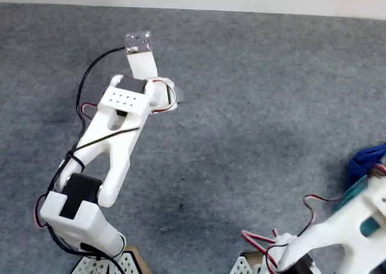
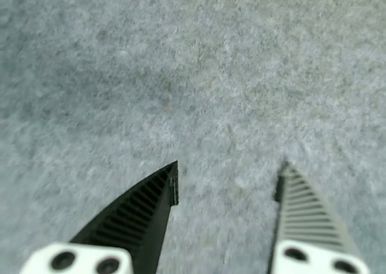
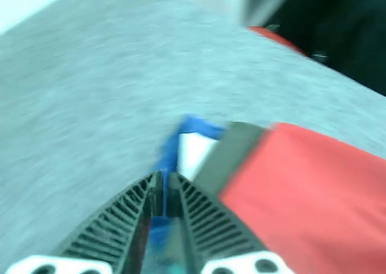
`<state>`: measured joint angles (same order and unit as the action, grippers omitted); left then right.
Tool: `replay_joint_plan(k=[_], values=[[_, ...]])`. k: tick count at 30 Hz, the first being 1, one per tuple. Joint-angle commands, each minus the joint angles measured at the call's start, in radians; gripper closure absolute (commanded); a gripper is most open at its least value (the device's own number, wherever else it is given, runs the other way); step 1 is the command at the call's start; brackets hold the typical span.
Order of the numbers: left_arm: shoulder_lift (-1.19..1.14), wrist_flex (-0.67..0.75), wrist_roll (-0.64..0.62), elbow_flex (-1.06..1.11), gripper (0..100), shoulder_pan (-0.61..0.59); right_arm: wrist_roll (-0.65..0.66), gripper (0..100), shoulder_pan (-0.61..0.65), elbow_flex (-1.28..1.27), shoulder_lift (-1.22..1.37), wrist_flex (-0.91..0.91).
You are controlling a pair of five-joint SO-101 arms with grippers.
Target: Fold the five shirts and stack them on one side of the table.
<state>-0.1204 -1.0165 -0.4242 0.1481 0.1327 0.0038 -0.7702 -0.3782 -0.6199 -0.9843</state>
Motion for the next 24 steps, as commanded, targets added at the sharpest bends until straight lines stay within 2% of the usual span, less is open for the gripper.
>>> replay_joint_plan(k=[1,5,10,14,18,24], values=[[0.081,-0.152,0.000,-0.096,86,-0.054,-0.035,99.1,0.154,0.139,-0.036,-0.179],[0.170,-0.247,0.034,-0.097,96,-0.139,-0.038,99.1,0.335,0.197,-0.036,-0.378],[0.348,-0.400,0.147,-0.024,97,-0.162,-0.040,99.1,0.519,0.225,-0.036,-0.576],[0.559,-0.422,0.190,0.145,97,-0.162,-0.040,99.1,0.650,0.214,-0.042,-0.670],[0.819,-0.416,0.207,0.348,97,-0.163,-0.028,99.1,0.728,0.093,-0.154,-0.670],[1.133,-0.351,0.313,0.585,97,-0.272,0.143,99.0,0.840,-0.266,-0.509,-0.518]])
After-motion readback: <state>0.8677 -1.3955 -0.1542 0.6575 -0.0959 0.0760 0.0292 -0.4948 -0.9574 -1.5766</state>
